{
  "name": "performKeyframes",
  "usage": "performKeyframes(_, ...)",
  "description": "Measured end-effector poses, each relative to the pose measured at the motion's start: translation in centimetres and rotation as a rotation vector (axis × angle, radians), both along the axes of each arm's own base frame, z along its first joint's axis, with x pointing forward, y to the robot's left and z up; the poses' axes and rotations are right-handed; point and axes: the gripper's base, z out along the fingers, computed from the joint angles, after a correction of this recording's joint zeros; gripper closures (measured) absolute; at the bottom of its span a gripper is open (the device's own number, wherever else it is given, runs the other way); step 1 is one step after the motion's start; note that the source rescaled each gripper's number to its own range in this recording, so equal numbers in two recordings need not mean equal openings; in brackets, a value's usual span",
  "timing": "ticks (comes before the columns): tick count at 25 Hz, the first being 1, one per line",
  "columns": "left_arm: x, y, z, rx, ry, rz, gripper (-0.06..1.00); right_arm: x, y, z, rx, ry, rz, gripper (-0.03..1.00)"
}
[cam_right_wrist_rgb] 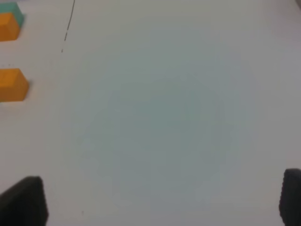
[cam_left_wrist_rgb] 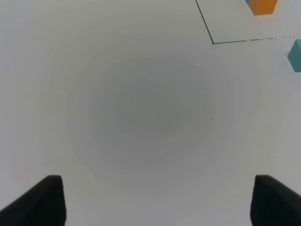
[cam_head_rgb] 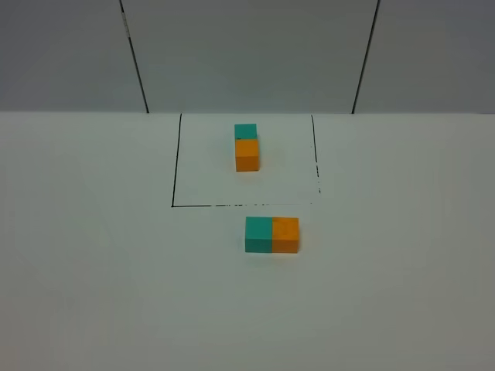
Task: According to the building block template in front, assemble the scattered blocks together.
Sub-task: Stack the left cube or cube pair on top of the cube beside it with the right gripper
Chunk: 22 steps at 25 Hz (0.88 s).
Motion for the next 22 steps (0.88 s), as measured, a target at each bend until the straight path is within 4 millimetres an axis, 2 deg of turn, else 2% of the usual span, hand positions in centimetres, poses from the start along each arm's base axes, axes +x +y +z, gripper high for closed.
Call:
performKeyframes(3,0.0,0.0,0.0,0.0,0.0,0.0,0.27,0.0,0.0,0.1,-0.002,-0.009,0.003,-0.02)
performKeyframes(6,0.0,0.0,0.0,0.0,0.0,0.0,0.27,-0.1,0.0,1.4,-0.027,-0.087,0.017,-0.02)
performKeyframes(8,0.0,0.0,0.0,0.0,0.0,0.0,0.27,0.6,0.1,2.5,-0.054,-0.115,0.039,-0.02)
performKeyframes(10,0.0,0.0,0.0,0.0,0.0,0.0,0.27,2.3,0.4,3.2,-0.105,-0.098,0.099,-0.02)
performKeyframes(14,0.0,0.0,0.0,0.0,0.0,0.0,0.27,7.9,1.4,3.4,-0.267,0.06,0.321,-0.02)
performKeyframes(16,0.0,0.0,0.0,0.0,0.0,0.0,0.27,11.5,2.3,3.3,-0.364,0.165,0.458,-0.02)
performKeyframes(22,0.0,0.0,0.0,0.0,0.0,0.0,0.27,22.5,7.4,1.4,-0.677,0.387,0.839,-0.02)
